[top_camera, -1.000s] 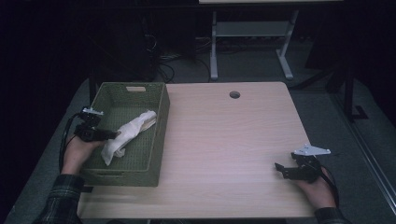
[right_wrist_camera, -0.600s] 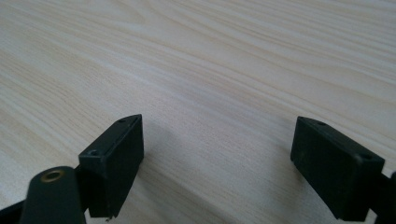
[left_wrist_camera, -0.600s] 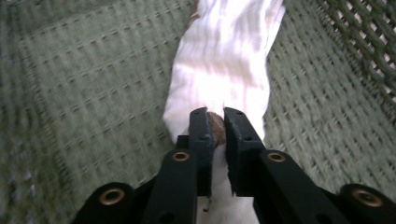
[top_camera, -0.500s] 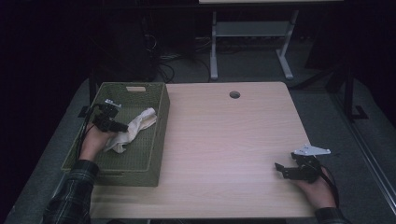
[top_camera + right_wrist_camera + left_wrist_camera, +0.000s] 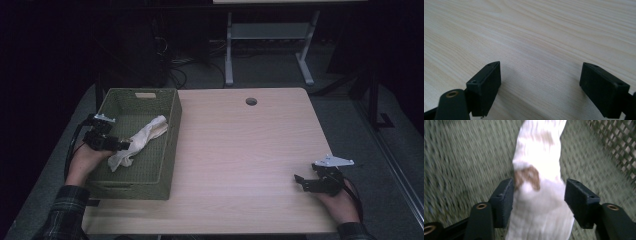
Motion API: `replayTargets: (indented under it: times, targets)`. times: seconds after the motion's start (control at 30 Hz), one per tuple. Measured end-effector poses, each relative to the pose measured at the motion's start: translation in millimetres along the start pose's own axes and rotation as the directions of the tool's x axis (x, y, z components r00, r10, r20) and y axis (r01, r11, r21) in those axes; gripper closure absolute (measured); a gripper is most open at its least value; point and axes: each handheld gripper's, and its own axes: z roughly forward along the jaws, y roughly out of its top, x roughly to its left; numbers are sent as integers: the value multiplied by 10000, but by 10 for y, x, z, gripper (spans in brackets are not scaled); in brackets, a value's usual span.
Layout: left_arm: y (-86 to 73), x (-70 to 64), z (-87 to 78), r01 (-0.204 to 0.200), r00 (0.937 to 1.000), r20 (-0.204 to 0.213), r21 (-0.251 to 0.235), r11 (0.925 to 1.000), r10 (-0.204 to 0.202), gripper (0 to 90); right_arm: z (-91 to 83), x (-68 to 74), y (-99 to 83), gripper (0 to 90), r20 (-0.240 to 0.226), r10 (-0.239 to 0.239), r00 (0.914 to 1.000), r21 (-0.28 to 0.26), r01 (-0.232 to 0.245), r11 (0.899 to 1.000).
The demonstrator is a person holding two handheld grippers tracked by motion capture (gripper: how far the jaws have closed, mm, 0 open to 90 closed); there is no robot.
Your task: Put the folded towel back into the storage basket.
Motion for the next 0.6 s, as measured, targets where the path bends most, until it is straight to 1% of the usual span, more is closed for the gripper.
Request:
replayTargets:
  times: [0.1,0.17,0.23,0.3,0.37,0.43,0.53,0.6]
  targets:
    - [-17,11,70,-13,10000,7,340,9994,13,391,0,0,0,169,-1,3,10000,-1,-3,10000]
    - [-18,13,127,14,9999,166,639,9980,-25,448,0,1,0,170,3,8,10000,-2,-8,10000]
    - [-19,1,150,-81,9998,186,866,9962,65,619,0,1,0,170,2,4,10000,1,-4,10000]
    - [-20,2,156,-63,9997,237,1174,9931,35,796,0,0,0,170,3,7,10000,-3,-7,10000]
    - [-30,6,129,71,9995,285,1169,9931,-105,820,0,0,0,170,4,7,10000,-2,-7,10000]
    - [-41,4,46,179,9994,273,1250,9920,-214,824,0,0,0,170,3,7,10000,-2,-7,10000]
    - [-44,-33,-156,299,9994,128,1189,9925,-317,823,0,0,0,171,6,-1,10000,-1,1,10000]
    - [-36,-52,-268,274,9996,-70,1214,9922,-267,821,0,-1,0,171,8,-3,10000,-2,3,10000]
